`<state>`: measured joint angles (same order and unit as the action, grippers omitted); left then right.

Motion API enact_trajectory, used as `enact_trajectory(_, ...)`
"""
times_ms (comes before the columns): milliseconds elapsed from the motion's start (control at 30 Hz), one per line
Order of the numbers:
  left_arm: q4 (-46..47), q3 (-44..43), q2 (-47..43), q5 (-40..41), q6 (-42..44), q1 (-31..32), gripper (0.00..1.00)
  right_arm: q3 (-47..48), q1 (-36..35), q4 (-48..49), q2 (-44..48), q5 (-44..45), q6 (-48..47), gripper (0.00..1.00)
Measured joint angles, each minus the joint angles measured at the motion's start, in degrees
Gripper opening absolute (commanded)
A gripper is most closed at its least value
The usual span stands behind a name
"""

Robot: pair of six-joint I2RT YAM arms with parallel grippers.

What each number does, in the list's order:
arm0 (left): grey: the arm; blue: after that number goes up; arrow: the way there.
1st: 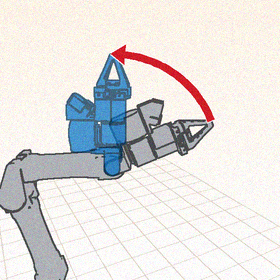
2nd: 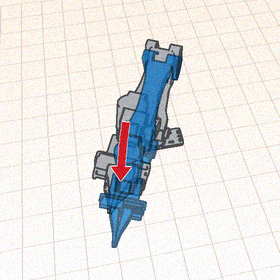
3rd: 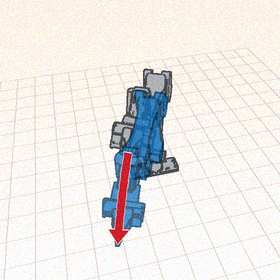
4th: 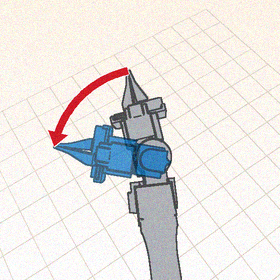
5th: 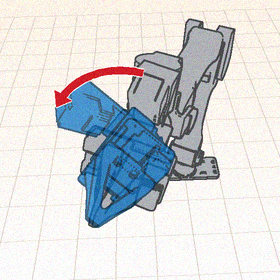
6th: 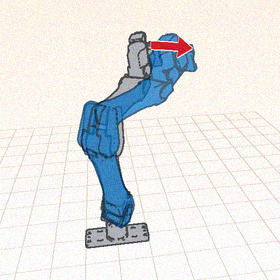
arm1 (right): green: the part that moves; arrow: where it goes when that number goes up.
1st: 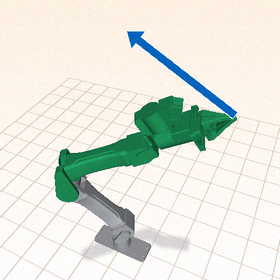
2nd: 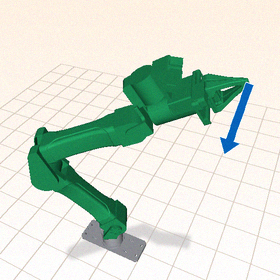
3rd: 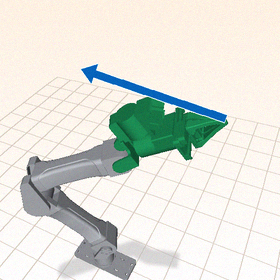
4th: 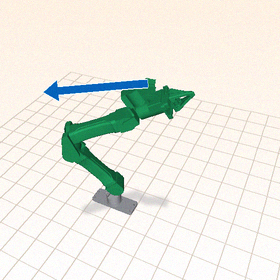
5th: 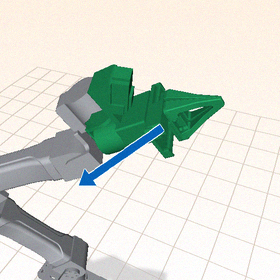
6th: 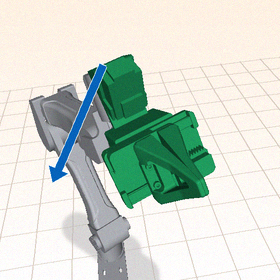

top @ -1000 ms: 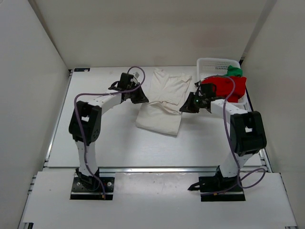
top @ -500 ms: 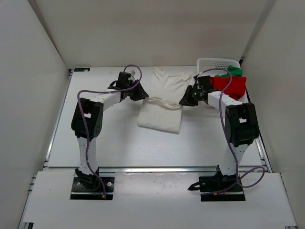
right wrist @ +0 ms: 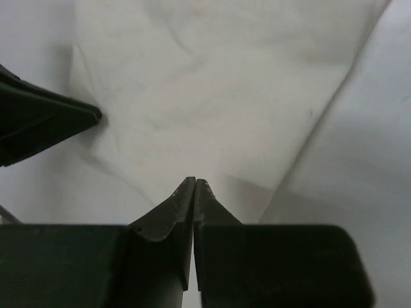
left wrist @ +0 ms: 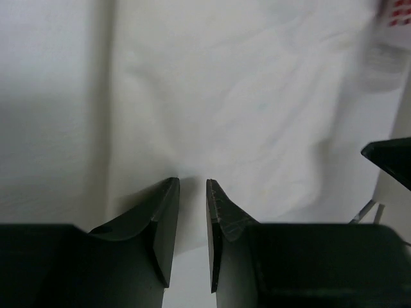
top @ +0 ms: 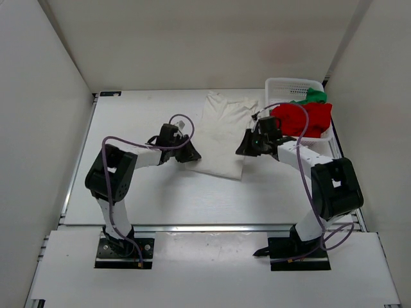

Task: Fold and stack the t-shirts
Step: Grab one side of the 2/3 rectangular tshirt with both arms

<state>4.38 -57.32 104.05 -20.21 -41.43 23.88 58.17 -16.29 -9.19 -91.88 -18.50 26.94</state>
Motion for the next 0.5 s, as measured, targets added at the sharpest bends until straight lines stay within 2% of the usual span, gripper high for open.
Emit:
enact_trajectory(100, 2.0, 4.9, 2.3, -1.1, -0.9, -0.1, 0.33, -5.1, -2.2, 1.3, -1.3, -1.5, 0.2, 0.00)
enact_trajectory(167, 4.4, 7.6, 0.5, -1.5, -1.1, -0.5, 0.31, -8.7, -3.2, 1.7, -2.1, -2.3, 0.3, 0.00)
enact_trajectory(333, 7.1, 18.8, -8.0, -0.7, -1.6, 1.4, 0.29, -13.5, -5.4, 3.2, -2.3, -4.3, 0.7, 0.00)
enact_trajectory(433, 6.3, 24.6, -14.3, -0.2, -1.8, 3.4, 0.31, -15.2, -6.3, 4.9, -1.4, -4.8, 0.7, 0.00)
enact_trajectory(467, 5.7, 25.9, -16.1, -0.2, -1.8, 3.7, 0.32, -15.8, -6.6, 4.9, -0.7, -4.9, 0.7, 0.01)
enact_trajectory(500, 4.5, 27.0, -18.3, -0.2, -1.9, 3.7, 0.34, -16.3, -6.8, 4.5, 0.1, -4.9, 0.4, 0.06)
